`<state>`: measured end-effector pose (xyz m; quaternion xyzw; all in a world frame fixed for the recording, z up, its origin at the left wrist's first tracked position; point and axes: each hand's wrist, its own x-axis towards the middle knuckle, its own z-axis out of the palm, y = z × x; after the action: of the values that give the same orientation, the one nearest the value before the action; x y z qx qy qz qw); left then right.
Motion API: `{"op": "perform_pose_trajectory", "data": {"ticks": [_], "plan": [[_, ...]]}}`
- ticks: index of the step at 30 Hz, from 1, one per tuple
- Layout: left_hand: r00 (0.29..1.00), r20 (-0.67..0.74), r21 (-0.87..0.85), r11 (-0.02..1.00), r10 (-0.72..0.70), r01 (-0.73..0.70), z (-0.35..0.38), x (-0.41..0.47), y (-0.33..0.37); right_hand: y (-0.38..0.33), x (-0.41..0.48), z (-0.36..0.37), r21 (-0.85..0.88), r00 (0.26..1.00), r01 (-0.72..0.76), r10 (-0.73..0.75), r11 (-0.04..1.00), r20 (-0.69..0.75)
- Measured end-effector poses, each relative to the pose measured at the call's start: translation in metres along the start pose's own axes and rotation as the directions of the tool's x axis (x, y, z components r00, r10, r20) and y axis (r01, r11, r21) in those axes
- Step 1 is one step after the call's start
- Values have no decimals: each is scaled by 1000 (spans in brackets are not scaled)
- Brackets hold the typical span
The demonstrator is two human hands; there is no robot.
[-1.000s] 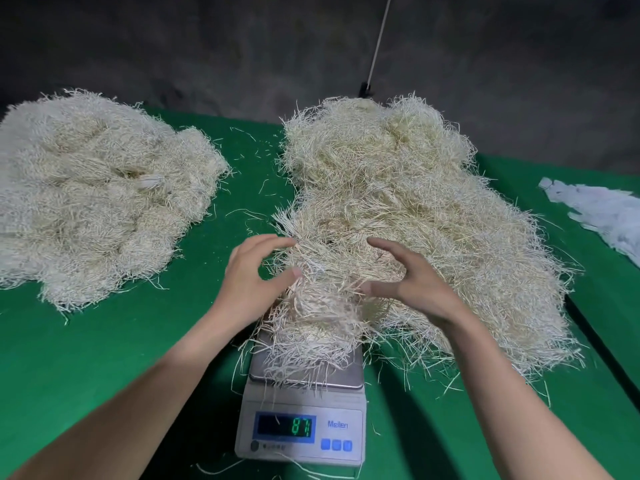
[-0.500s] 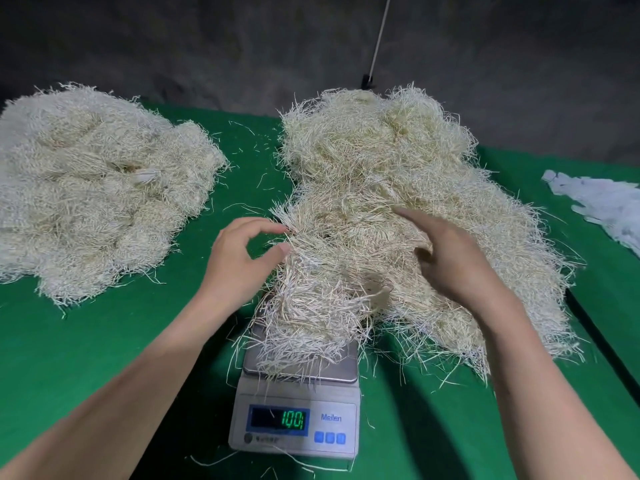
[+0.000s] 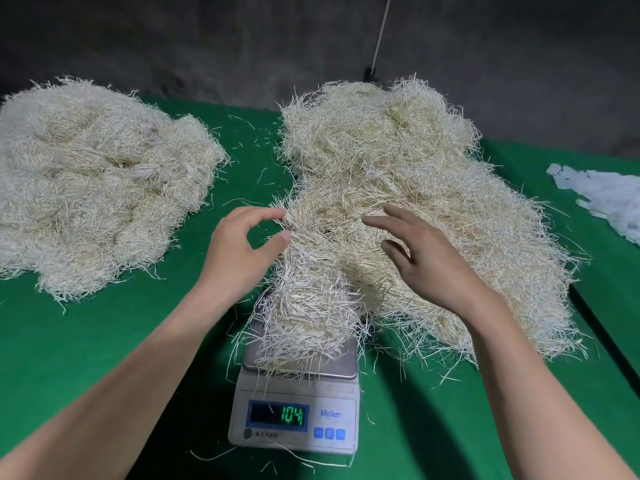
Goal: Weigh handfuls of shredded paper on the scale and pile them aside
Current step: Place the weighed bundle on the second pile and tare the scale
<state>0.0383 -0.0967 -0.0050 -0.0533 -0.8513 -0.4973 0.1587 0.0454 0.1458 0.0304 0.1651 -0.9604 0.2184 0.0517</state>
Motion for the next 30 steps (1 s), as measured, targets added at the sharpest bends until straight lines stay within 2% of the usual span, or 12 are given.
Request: {"op": "perform_pose_trajectory", "data": {"ticks": [10, 13, 15, 17, 19, 21, 23, 25, 26, 28, 30], "plan": [[1000, -2, 0, 1000, -12, 12, 3, 3, -2, 4, 5, 8, 42, 999, 43, -43, 998, 9], [999, 18, 17, 999, -46, 46, 9, 7, -15, 1, 3, 25, 85, 983, 127, -137, 988, 122], [989, 81, 2, 992, -125, 125, 16, 10, -28, -1, -2, 50, 76, 956, 209, -220, 975, 195], [959, 181, -99, 966, -220, 240, 25, 13, -37, -1, -4, 79, 16, 935, 273, -269, 962, 231], [914, 290, -183, 921, -285, 345, 34, 16, -47, 2, -3, 108, -56, 923, 283, -256, 957, 289], [855, 418, -126, 912, -308, 390, 43, 14, -57, 6, -1, 133, -113, 909, 255, -198, 960, 368], [767, 541, -29, 903, -346, 428, 51, 8, -68, 9, 2, 153, -157, 896, 214, -129, 964, 425], [688, 606, 42, 880, -399, 473, 56, 0, -76, 10, 4, 167, -166, 892, 173, -83, 971, 444], [670, 613, 59, 870, -419, 490, 57, -3, -77, 10, 4, 172, -164, 896, 157, -71, 974, 438], [686, 593, 66, 875, -422, 480, 57, -10, -77, 9, 6, 175, -156, 915, 134, -62, 979, 398], [734, 553, 60, 898, -393, 435, 57, -18, -77, 8, 10, 171, -88, 943, 73, -40, 993, 331]]}}
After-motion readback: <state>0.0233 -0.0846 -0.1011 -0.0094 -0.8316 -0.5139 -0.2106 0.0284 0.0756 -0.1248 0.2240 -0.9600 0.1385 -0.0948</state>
